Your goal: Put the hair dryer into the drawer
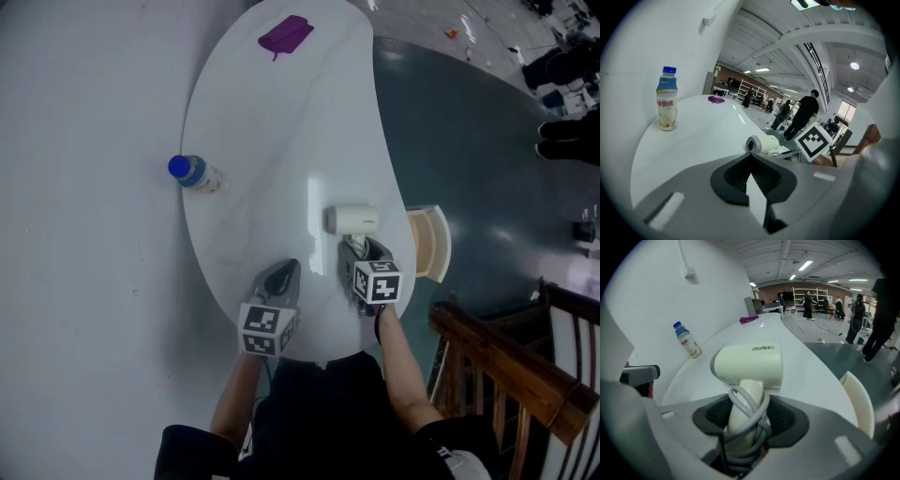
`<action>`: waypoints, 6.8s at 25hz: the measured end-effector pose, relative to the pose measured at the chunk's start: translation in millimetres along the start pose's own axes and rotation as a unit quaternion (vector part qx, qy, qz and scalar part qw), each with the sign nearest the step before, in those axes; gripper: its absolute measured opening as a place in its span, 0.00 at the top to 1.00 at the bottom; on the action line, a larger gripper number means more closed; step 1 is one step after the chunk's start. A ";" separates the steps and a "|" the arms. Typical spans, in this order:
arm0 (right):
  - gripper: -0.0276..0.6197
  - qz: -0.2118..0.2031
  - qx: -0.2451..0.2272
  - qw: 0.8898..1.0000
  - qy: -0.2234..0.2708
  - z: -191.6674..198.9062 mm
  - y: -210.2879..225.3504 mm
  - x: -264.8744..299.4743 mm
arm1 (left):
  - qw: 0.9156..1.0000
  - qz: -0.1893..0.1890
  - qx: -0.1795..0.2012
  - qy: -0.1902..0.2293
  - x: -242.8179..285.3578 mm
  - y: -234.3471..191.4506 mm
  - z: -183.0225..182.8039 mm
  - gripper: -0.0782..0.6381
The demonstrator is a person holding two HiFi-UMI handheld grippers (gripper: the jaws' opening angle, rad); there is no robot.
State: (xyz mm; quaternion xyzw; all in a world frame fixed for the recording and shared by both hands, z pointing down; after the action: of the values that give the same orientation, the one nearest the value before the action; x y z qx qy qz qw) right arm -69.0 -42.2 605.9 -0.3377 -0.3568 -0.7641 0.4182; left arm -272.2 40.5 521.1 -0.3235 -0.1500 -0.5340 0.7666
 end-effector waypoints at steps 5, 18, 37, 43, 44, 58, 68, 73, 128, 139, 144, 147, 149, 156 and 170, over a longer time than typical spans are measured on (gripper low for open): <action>0.61 -0.001 0.014 1.000 0.007 4.4 3.7 -9.5 | 1.000 0.005 0.008 0.005 -3.4 9.3 -4.8 0.88; 0.61 -0.008 0.008 0.999 0.053 -3.3 12.9 -73.6 | 0.999 0.019 0.035 0.021 -13.1 42.8 -18.1 0.88; 0.61 0.013 0.024 0.993 0.118 7.1 18.2 -173.8 | 0.993 0.062 0.077 0.062 -34.3 103.2 -47.9 0.88; 0.61 0.037 0.042 0.989 0.138 21.0 25.7 -199.9 | 0.989 0.087 0.097 0.065 -34.1 120.4 -51.7 0.88; 0.61 0.041 0.045 0.988 0.142 23.5 27.6 -205.0 | 0.989 0.091 0.101 0.063 -34.4 124.2 -51.2 0.88; 0.61 0.081 0.088 0.977 0.175 56.1 84.0 -257.8 | 0.982 0.120 0.133 0.059 -17.5 187.7 -47.3 0.88; 0.61 0.087 0.094 0.977 0.170 64.9 137.3 -276.0 | 0.981 0.118 0.145 0.060 11.3 234.1 -52.5 0.88; 0.61 0.090 0.094 0.979 0.159 66.1 162.6 -273.0 | 0.981 0.118 0.142 0.058 31.3 248.9 -52.4 0.88; 0.61 -0.009 0.047 0.999 -0.021 84.7 262.2 -75.0 | 0.997 0.034 0.052 -0.050 189.3 225.1 22.0 0.88; 0.61 -0.014 0.050 0.997 -0.055 91.7 264.8 -36.8 | 0.997 0.028 0.045 -0.050 198.1 215.1 23.5 0.88; 0.61 -0.010 0.056 0.996 -0.072 96.8 267.2 -18.9 | 0.997 0.032 0.039 -0.056 201.6 213.1 26.6 0.88; 0.61 -0.007 0.053 0.995 -0.083 96.9 267.1 -7.9 | 0.997 0.034 0.036 -0.061 204.7 211.5 28.1 0.88; 0.61 -0.008 0.052 0.994 -0.091 95.6 266.8 -0.3 | 0.997 0.035 0.036 -0.064 206.7 210.8 28.6 0.88; 0.61 -0.001 0.062 0.990 -0.125 98.4 272.2 23.1 | 0.996 0.037 0.034 -0.073 207.0 209.1 29.7 0.88; 0.61 0.008 0.069 0.983 -0.171 103.9 282.1 55.1 | 0.996 0.032 0.026 -0.078 212.1 202.4 31.4 0.88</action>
State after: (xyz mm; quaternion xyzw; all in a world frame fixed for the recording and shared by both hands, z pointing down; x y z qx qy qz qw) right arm 178.6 -89.7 778.6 -0.4366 -0.4724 -0.6650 0.3794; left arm -1.6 -47.4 598.6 -0.3484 -0.2125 -0.4785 0.7775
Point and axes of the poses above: the fingertips, and each gripper's own axes: x forward along the fingers, y to its right, z out of its underside, the point moved 8 cm from there along -x, backward along the fingers
